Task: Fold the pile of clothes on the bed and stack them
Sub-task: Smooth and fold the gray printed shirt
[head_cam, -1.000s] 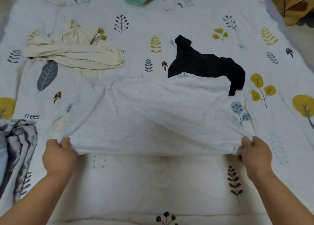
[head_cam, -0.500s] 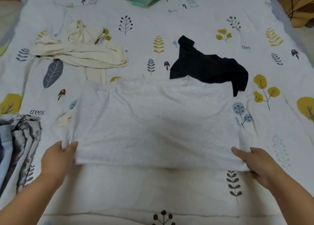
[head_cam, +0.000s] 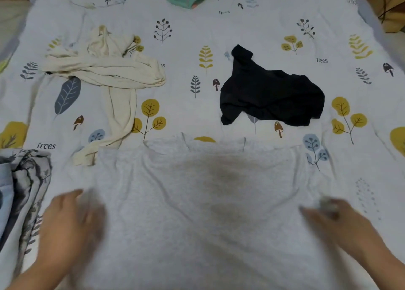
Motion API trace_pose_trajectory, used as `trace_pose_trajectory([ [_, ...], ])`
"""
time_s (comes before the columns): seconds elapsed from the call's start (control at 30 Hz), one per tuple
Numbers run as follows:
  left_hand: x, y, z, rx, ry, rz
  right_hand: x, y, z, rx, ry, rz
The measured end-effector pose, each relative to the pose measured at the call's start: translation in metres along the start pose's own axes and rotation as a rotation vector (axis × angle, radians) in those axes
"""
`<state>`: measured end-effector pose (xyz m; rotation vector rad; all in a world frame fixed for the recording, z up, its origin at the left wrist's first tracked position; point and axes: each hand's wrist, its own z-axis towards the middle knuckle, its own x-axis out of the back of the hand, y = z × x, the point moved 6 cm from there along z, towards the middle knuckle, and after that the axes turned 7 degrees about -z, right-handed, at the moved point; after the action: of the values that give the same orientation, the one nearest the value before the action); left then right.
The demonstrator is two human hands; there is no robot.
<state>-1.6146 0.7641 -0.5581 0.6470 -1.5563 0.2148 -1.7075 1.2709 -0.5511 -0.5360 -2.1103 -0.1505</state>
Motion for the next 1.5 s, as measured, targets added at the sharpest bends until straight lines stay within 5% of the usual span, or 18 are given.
trace_pose_trajectory([
  [0.1, 0.008, 0.067, 0.035, -0.257, 0.0, -0.094, 0.027, -0.048, 0.023, 0.172, 0.339, 0.036],
  [0.27, -0.032, 0.097, 0.078, -0.198, -0.323, 0.049, 0.018, -0.105, 0.071, 0.253, 0.211, -0.104],
  [0.37, -0.03, 0.1, 0.089, -0.229, -0.234, 0.075, 0.021, -0.109, 0.09, 0.239, 0.206, -0.158],
  [0.47, -0.016, 0.096, 0.096, -0.229, -0.029, -0.058, 0.043, -0.104, 0.096, 0.217, 0.419, -0.034],
  [0.67, -0.013, 0.089, 0.103, 0.034, 0.17, -0.243, 0.043, -0.103, 0.102, 0.121, 0.545, 0.149],
  [0.77, -0.024, 0.122, 0.082, -0.149, 0.193, -0.278, 0.022, -0.12, 0.072, 0.197, 0.626, 0.062],
  [0.9, -0.069, 0.162, 0.032, -0.675, -0.049, -0.005, -0.047, -0.148, 0.031, 0.601, 0.415, -0.278],
  [1.03, -0.1, 0.135, 0.041, -0.54, -0.296, 0.178, -0.07, -0.123, 0.055, 0.595, 0.214, -0.472],
  [1.17, -0.103, 0.133, 0.043, -0.46, -0.34, 0.303, -0.053, -0.124, 0.05, 0.644, 0.131, -0.298],
  [1.33, -0.08, 0.171, -0.011, -0.597, -0.282, 0.134, -0.012, -0.066, 0.009, 0.354, 0.37, 0.064],
  [1.5, -0.094, 0.2, -0.059, -0.648, -0.456, 0.115, -0.032, 0.001, -0.015, -0.084, 0.021, 0.16],
])
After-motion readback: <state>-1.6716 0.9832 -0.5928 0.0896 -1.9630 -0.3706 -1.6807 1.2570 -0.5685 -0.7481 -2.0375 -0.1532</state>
